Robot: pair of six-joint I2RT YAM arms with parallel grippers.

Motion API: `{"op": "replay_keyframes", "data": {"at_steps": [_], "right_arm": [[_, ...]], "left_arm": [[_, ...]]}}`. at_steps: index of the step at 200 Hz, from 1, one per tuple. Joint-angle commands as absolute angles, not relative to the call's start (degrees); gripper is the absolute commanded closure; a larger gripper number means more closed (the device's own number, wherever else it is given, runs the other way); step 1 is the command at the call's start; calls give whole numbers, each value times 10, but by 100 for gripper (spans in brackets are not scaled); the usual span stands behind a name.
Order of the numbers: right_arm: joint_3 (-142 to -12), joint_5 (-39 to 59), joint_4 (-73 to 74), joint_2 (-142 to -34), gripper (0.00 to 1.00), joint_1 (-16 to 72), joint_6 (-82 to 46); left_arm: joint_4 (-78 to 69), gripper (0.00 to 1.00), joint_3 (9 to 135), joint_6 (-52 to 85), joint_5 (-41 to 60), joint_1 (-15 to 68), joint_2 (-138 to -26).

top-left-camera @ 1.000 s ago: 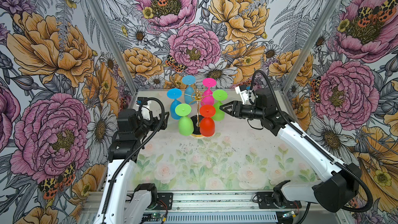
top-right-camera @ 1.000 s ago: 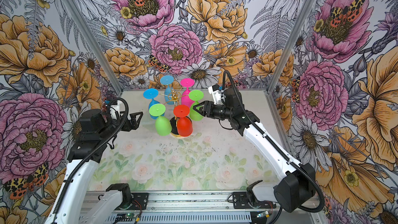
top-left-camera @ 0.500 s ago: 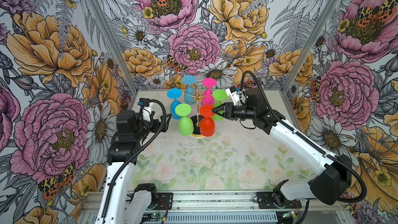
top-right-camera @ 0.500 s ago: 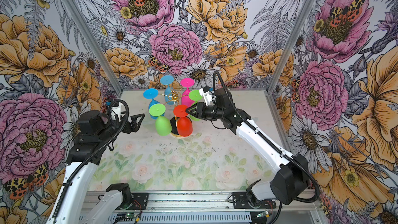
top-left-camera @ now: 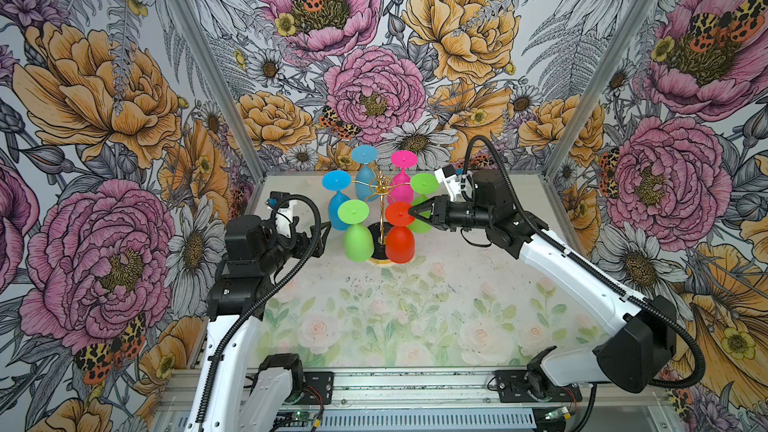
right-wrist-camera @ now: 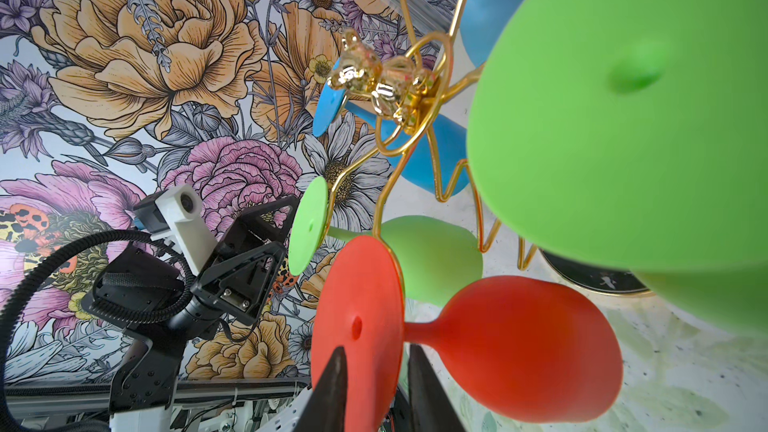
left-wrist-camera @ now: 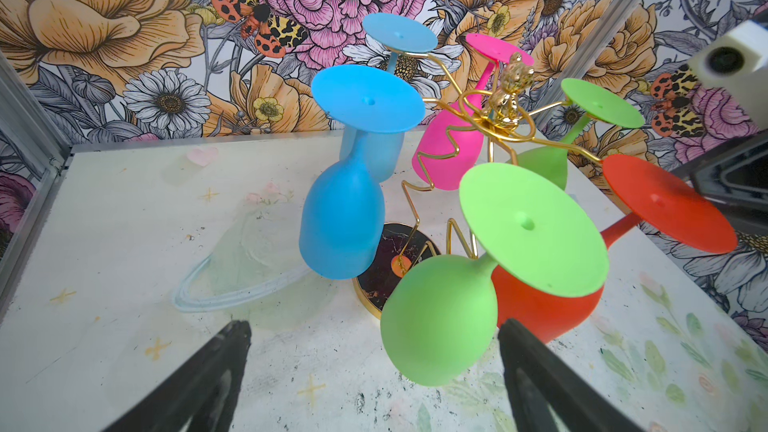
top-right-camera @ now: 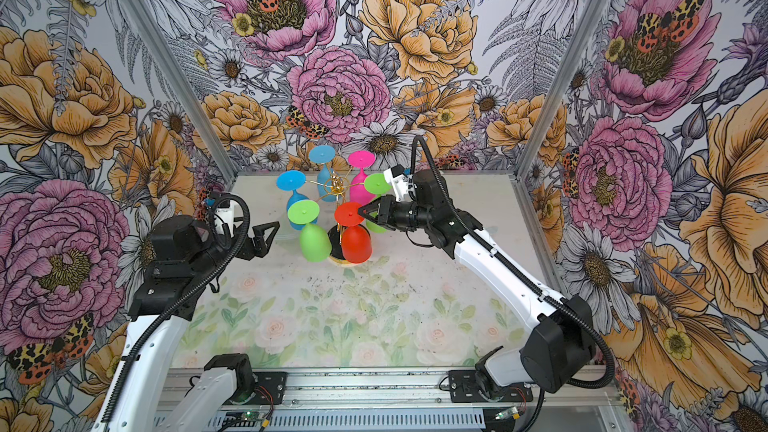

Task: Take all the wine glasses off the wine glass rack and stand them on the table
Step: 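Close the right gripper on the red glass's foot on the rack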

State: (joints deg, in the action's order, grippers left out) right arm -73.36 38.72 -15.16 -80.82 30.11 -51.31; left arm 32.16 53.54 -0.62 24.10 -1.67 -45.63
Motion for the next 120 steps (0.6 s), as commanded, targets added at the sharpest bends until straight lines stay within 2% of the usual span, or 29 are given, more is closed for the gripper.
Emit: {"op": "replay_keyframes", "data": {"at_steps": [1, 27, 120], "right_arm": [[-746, 396, -126, -814, 76, 306, -524], [-744, 398, -122, -814, 82, 307, -530], [-730, 406, -97, -808, 92, 305, -548]], "left_arm": [[320, 5, 528, -19, 248, -16, -445], [320, 5, 528, -20, 245, -16, -442], [320, 5, 530, -18, 244, -16, -437]]}}
